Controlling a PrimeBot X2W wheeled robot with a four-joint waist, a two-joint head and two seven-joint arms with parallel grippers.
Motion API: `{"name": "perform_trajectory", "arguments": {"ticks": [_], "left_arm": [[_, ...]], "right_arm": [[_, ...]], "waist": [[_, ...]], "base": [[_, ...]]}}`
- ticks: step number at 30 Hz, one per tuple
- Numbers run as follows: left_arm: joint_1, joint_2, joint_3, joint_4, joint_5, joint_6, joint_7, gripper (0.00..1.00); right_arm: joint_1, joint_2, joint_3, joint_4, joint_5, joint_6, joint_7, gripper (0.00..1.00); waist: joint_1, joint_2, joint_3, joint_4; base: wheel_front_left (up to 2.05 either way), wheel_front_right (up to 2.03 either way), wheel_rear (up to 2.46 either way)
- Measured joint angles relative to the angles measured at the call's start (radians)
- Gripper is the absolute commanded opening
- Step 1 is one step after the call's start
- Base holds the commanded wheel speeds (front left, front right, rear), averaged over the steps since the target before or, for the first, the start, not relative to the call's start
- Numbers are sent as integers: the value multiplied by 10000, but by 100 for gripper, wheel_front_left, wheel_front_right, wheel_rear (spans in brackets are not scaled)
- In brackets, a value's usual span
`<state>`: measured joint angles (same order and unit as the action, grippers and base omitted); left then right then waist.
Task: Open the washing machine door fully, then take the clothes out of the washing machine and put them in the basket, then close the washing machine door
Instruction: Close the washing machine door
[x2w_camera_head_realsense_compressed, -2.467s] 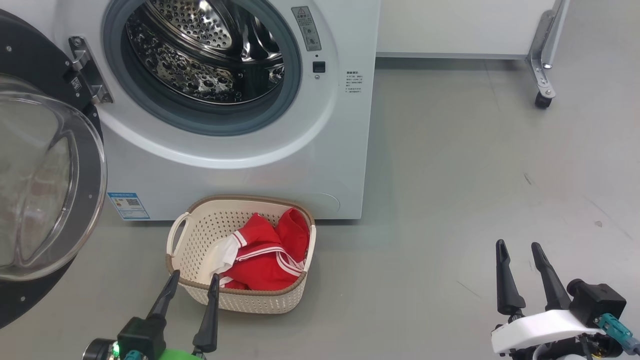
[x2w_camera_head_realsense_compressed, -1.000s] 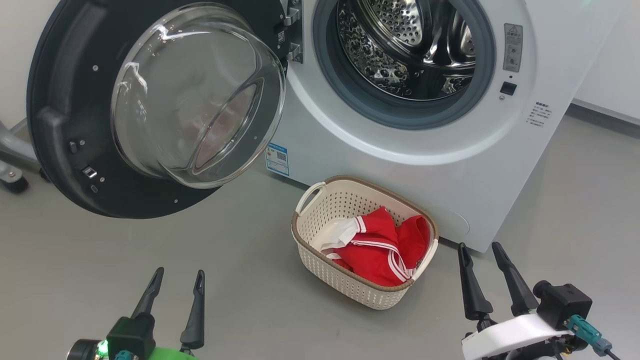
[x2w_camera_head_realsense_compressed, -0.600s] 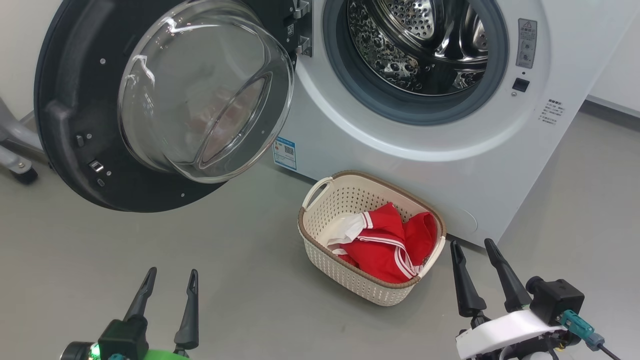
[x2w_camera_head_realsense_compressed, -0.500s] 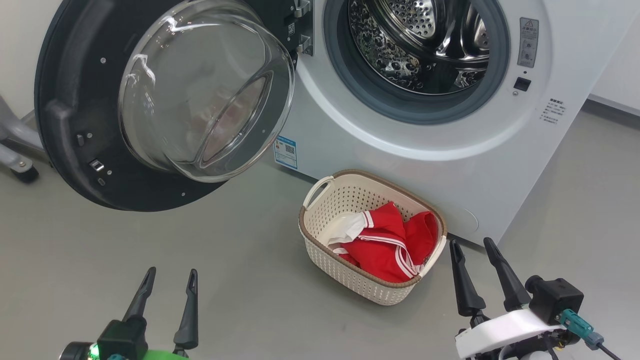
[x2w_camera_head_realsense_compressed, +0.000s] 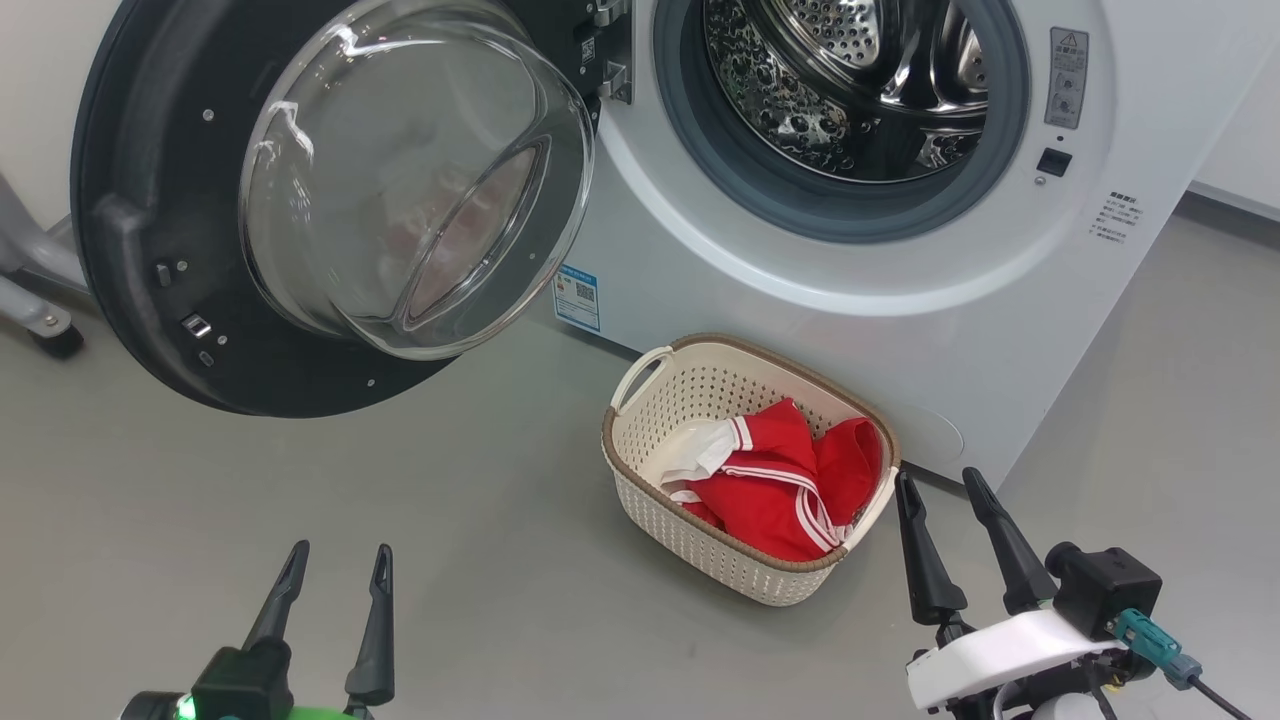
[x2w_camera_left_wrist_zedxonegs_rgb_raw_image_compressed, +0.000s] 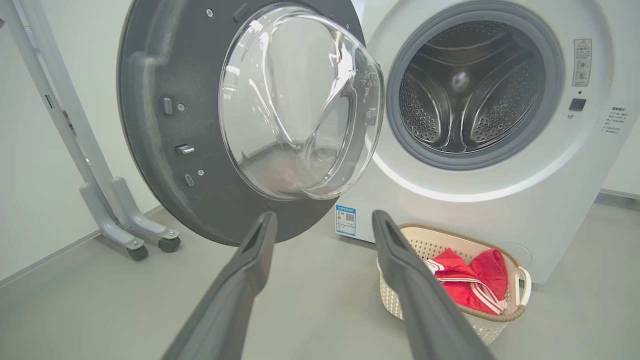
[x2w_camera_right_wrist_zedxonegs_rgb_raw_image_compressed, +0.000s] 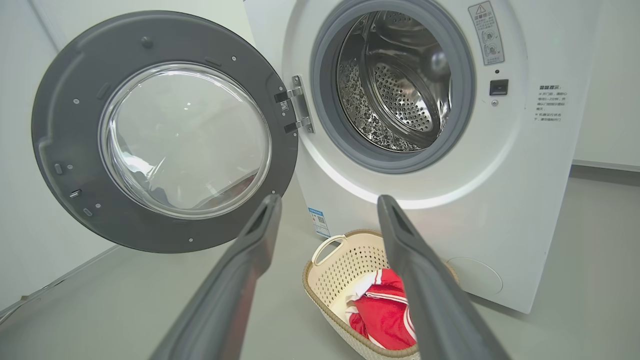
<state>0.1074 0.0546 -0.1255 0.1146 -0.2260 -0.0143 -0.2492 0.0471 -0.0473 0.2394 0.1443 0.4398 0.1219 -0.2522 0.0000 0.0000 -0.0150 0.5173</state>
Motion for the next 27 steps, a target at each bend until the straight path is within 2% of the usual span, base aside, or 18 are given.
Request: {"name": "perform_trajectory", "arguments": {"ticks": [27], "left_arm": [[3, 0, -13, -17, 35, -10, 0, 100]], "right_arm": [[-4, 2, -58, 65, 86, 2, 0, 100]], "waist": [[0, 0, -61, -60]], "base": [[0, 0, 0]]}}
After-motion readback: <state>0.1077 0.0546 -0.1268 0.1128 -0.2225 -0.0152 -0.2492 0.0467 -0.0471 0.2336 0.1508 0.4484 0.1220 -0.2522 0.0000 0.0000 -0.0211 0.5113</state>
